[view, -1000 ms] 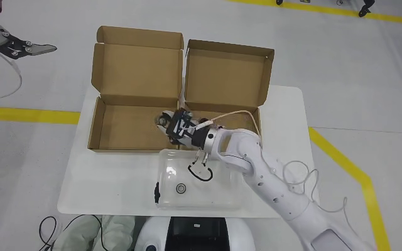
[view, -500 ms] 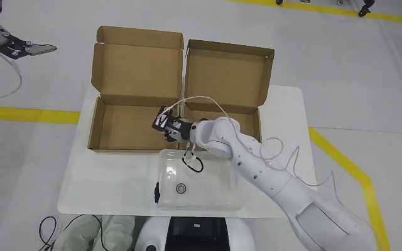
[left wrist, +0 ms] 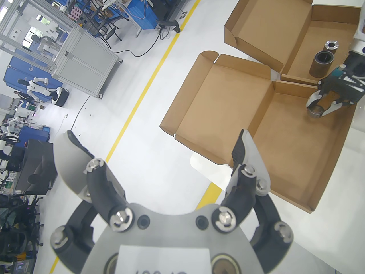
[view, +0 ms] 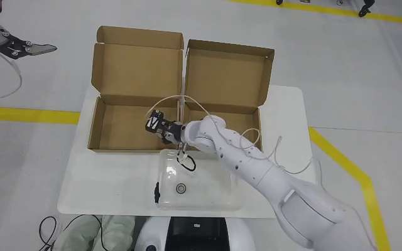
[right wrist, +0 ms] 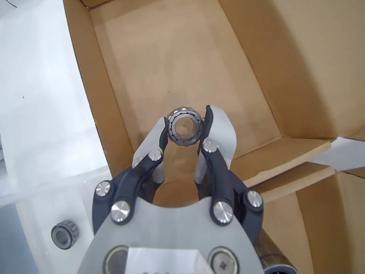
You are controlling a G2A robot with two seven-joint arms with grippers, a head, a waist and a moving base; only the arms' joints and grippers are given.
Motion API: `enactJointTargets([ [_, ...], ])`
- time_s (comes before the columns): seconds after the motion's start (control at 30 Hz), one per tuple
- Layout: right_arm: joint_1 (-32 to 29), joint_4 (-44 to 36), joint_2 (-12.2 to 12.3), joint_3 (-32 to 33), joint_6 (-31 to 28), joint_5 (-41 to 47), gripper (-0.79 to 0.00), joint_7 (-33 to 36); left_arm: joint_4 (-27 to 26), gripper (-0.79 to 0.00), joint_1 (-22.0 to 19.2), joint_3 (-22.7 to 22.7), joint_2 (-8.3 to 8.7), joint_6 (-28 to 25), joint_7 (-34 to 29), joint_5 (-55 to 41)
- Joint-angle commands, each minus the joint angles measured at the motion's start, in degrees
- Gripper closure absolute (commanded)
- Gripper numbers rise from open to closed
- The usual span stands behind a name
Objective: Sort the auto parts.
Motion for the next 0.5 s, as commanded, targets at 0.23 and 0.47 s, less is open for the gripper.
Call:
enactJointTargets([
  [0.23, 2.1, 8.5, -4.5, -2.0, -1.7, 1.1, 0.000, -2.2, 0.0, -0.785, 0.0, 0.0, 0.00, 0.0, 0.0, 0.0],
  [0.47, 3.9, 13.6, -7.1, -2.3, -2.6, 1.3, -0.243, -3.7, 0.0, -0.785, 0.0, 0.0, 0.00, 0.0, 0.0, 0.0],
])
